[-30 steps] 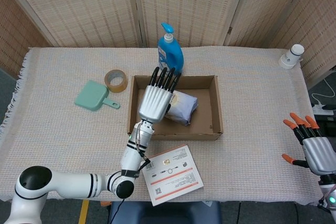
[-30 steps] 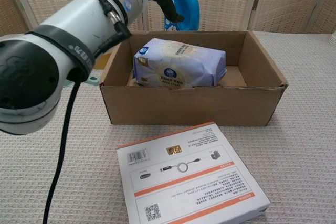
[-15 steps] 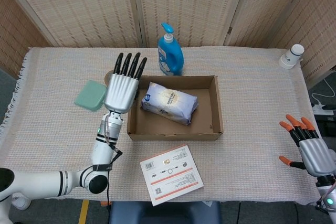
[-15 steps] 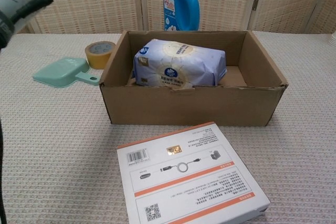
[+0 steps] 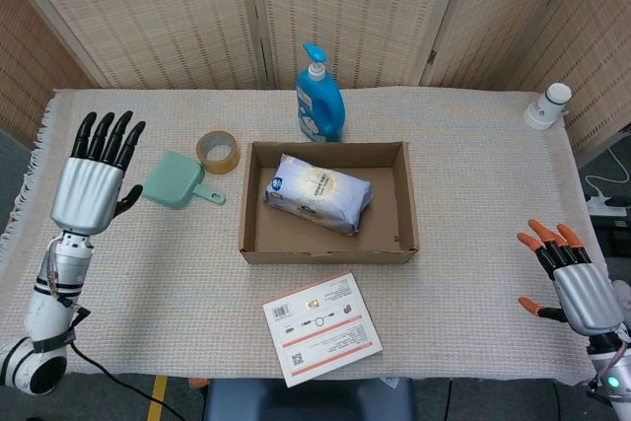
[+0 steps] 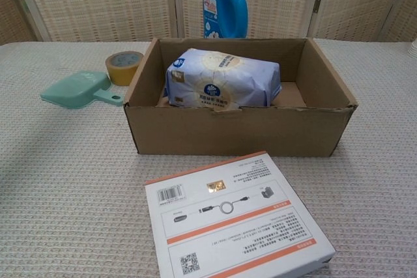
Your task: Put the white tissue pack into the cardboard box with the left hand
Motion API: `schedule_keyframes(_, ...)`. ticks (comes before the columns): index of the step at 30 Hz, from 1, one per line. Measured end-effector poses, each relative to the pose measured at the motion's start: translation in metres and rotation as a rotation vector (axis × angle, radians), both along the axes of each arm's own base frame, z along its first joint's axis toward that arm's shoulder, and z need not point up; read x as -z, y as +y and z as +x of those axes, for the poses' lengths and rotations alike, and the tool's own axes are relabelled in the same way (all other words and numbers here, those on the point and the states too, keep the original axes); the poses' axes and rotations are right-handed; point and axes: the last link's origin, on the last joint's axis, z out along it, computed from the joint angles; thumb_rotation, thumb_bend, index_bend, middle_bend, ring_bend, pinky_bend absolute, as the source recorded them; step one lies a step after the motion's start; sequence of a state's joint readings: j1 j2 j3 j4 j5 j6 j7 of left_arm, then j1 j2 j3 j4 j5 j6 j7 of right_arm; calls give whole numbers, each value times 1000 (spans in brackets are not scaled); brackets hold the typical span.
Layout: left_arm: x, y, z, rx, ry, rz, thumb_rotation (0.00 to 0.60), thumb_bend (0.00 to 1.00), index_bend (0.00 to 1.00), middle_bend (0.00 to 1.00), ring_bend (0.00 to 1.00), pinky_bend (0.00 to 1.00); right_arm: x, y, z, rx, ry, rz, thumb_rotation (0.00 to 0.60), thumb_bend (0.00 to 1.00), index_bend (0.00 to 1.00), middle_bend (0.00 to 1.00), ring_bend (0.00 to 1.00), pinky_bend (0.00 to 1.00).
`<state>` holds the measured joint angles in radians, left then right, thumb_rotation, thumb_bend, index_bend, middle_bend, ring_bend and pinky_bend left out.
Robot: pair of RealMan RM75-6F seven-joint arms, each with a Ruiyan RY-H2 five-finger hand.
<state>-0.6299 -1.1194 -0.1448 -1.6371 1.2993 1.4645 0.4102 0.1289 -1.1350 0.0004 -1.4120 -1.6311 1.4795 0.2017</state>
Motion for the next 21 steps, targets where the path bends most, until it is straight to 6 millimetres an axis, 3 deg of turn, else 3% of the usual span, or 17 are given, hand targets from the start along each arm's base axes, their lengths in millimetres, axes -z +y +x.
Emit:
schedule_keyframes(6, -16, -36, -76, -115, -97, -88, 600, 198, 0, 0, 0, 94, 3, 1, 1, -4, 4, 10, 600, 0, 160, 0, 0, 0)
schedule_keyframes(10, -22, -77, -136, -262, -136, -154, 600, 199, 0, 0, 0, 100, 6, 2, 2, -8, 6, 19, 600, 0, 160, 0, 0, 0)
schedule_keyframes(13, -26, -106, -169, -351, -108, -171, 600, 197, 0, 0, 0, 112, 7, 3, 4, -14, 7, 24, 600, 0, 160, 0, 0, 0)
schedule_keyframes(16, -26, -127, -190, -396, -99, -160, 600, 195, 0, 0, 0, 112, 6, 4, 5, -20, 3, 21, 600, 0, 160, 0, 0, 0)
schedule_keyframes(21, -27, -144, -203, -385, -102, -104, 600, 196, 0, 0, 0, 95, 6, 5, 7, -27, 6, 19, 600, 0, 160, 0, 0, 0)
